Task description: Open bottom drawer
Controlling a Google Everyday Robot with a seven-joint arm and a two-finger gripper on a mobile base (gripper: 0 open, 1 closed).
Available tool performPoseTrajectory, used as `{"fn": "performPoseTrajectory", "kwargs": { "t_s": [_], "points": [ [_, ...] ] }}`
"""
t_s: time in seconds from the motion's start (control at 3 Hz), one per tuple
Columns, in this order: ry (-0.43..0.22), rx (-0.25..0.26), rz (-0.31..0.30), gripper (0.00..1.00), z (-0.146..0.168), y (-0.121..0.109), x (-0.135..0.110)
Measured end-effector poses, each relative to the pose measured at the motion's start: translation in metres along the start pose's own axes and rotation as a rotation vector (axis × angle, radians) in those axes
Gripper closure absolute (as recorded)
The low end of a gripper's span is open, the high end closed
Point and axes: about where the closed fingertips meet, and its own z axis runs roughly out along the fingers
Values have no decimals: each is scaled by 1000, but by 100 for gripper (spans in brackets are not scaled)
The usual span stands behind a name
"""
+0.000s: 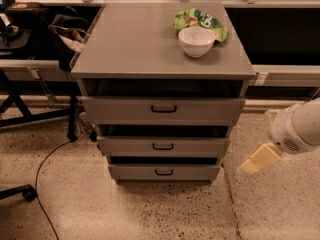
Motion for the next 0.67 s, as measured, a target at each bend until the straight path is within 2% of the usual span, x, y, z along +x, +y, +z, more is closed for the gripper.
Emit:
{"fn": "performPoseTrajectory", "kwargs": {
  "t_s": [0.33,0.67],
  "points": [
    [-3,-65,38,0,37,-2,16],
    [3,-156,36,0,76,4,33]
  ]
}}
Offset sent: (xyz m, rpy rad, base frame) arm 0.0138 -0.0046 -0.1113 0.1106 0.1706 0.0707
